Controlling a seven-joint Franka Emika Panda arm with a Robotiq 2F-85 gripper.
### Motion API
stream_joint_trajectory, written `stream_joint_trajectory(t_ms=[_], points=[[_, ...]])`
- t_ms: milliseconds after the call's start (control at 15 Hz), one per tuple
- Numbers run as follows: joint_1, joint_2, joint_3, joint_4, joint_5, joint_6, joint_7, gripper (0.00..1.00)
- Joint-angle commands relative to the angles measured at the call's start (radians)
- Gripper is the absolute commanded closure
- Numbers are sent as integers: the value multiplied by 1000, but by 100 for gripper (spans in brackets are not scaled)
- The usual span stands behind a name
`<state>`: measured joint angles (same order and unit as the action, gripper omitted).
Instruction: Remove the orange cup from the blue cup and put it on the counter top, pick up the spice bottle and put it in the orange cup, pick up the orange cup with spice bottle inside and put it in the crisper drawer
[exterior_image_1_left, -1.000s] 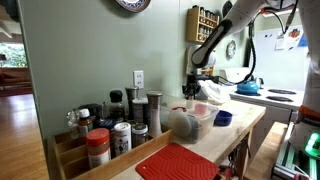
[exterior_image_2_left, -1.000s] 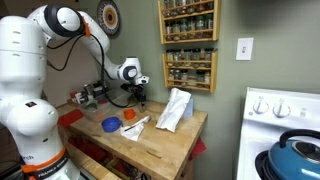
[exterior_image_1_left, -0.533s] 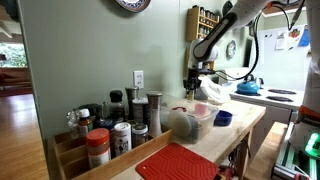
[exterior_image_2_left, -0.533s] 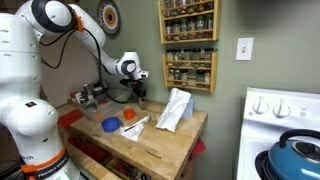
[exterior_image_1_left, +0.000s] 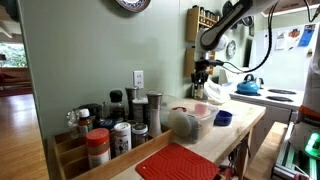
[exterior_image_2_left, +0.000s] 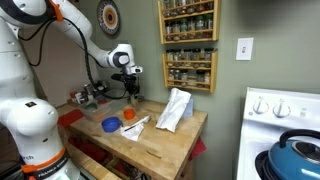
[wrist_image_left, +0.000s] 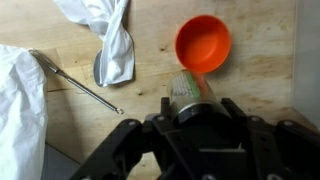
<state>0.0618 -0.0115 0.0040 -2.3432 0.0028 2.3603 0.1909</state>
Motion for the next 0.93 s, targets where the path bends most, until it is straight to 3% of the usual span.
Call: stream_joint_trajectory(t_ms=[0,333,867], points=[[-3,-30,20,-61,66,-16,-64,72],[-3,3,32,-85,120,18,-69,72],[0,63,38,-86,114,111,-41,72]])
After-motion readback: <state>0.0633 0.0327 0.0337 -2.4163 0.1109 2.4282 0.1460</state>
